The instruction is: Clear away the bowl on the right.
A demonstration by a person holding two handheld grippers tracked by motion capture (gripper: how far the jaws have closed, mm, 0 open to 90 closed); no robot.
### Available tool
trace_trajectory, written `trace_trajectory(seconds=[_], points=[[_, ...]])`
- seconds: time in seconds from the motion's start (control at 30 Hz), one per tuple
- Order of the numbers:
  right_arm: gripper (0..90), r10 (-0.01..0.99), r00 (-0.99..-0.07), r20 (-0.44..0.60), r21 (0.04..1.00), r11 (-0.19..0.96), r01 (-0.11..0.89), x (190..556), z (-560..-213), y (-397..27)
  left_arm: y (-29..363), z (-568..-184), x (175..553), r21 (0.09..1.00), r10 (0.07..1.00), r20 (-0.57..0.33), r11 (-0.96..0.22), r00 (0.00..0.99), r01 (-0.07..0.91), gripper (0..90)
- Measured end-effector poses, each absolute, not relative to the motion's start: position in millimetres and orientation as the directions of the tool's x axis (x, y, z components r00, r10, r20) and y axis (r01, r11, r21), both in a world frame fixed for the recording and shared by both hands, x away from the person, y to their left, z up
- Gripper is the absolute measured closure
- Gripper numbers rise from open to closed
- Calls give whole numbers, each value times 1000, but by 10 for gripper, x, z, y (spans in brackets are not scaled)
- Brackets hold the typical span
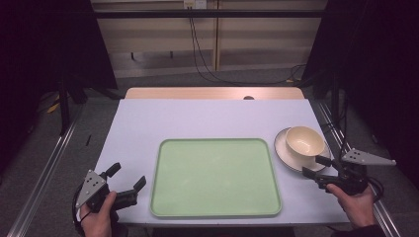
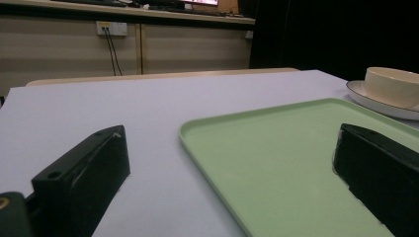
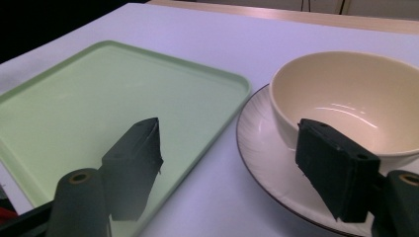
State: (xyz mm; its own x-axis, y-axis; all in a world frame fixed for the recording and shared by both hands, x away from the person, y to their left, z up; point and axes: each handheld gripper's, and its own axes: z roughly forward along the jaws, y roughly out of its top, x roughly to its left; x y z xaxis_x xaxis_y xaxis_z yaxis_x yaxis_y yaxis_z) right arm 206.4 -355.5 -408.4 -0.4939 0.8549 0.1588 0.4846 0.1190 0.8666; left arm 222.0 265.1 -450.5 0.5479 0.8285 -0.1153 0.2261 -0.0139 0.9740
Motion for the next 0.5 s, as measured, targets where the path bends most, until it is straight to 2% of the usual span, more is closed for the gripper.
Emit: trace_trajectory(seconds=[0.5], points=[[232,868,-470,161,852,118,509,2430,-3927,-3831,2708,-4504,2141,974,837,-108,-19,536,226,11]])
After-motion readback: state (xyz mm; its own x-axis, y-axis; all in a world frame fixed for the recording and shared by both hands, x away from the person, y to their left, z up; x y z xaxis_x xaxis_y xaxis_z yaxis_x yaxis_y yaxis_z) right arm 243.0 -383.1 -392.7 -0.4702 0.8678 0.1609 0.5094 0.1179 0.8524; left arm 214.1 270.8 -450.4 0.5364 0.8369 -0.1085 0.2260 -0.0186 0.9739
